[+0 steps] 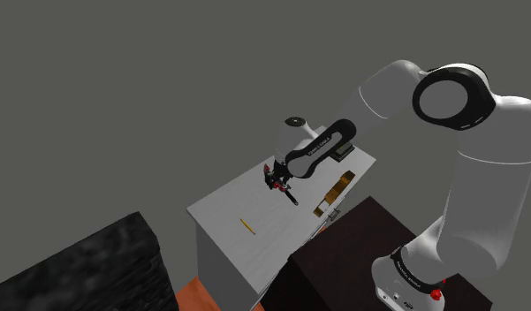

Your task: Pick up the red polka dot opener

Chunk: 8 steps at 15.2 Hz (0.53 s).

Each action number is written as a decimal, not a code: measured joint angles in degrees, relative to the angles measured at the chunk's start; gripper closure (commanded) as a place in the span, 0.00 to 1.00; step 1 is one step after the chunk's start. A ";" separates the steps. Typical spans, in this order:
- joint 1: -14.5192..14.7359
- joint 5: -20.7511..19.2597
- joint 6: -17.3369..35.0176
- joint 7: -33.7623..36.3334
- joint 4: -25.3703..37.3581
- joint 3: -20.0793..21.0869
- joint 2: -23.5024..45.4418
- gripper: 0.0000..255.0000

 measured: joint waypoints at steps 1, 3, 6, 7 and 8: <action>-0.01 0.01 -0.05 -0.02 0.04 0.01 0.02 1.00; -0.10 0.12 -0.33 -0.10 -0.05 0.10 -0.27 1.00; -0.52 0.67 -1.76 -0.57 -0.49 0.60 -2.05 1.00; -0.64 0.88 -2.33 -0.72 -0.58 0.79 -2.70 1.00; -0.72 1.12 -2.94 -0.81 -0.86 1.03 -3.59 1.00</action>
